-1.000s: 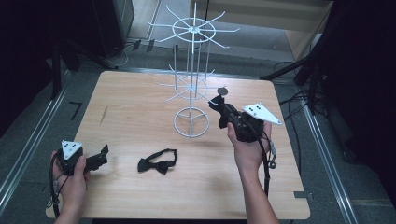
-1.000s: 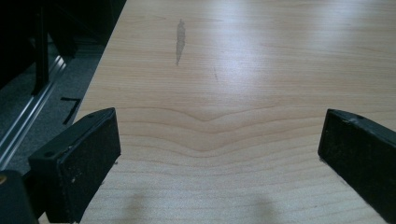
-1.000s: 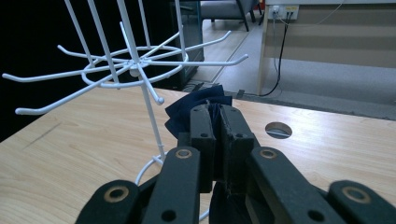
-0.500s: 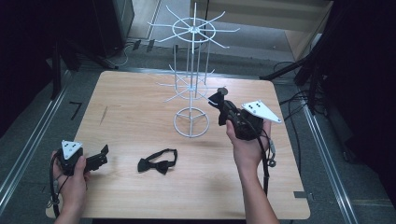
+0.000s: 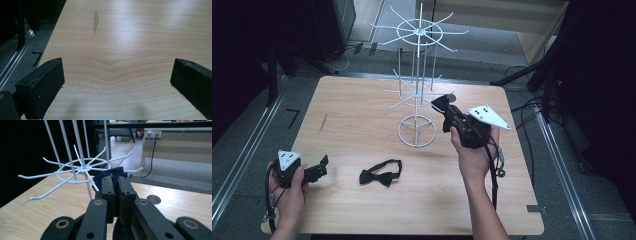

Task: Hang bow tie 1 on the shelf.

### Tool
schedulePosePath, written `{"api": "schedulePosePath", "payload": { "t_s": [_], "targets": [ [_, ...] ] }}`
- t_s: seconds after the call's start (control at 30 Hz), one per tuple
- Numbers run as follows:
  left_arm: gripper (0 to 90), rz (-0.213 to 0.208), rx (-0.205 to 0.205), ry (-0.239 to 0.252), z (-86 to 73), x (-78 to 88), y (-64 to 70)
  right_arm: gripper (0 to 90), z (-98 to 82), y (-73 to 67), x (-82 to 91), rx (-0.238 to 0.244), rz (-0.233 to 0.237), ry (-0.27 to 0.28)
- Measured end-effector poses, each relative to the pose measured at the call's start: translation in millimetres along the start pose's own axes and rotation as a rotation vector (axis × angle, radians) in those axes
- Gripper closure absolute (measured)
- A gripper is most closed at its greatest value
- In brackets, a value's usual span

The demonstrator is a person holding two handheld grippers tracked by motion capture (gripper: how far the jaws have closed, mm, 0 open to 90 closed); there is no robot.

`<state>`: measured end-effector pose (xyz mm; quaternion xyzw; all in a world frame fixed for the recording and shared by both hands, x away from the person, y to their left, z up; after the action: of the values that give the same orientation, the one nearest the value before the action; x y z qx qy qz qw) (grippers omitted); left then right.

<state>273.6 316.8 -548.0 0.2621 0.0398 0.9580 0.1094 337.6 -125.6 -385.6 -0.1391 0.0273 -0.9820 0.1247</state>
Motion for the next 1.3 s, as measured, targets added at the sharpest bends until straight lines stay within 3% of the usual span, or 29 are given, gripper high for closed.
{"api": "schedulePosePath", "payload": {
  "t_s": [0.3, 0.73, 1.3],
  "targets": [
    [0.0, 0.001, 0.000, 0.001, 0.0, -0.1, 0.1, 86.0, 3.3, -5.3, 2.6, 0.006, 0.006, 0.005],
    [0.0, -0.003, 0.000, -0.003, -0.1, -0.3, 0.0, 85.4, 0.3, -23.7, 0.9, 0.011, 0.045, 0.002],
    [0.0, -0.003, 0.001, -0.003, -0.1, -0.4, 0.0, 84.1, -7.3, -33.9, -15.4, 0.037, 0.051, -0.017]
  ]
}}
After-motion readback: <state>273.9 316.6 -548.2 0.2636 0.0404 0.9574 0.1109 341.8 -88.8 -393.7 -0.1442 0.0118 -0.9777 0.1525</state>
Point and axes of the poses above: each handheld gripper's, and its own axes: x roughly backward along the jaws, z roughly out of its top, y roughly to its right, the point moved 5 cm from there along -x, roughly forward along the jaws, and after that the axes turned 11 degrees about -z, right-handed, at the moved point
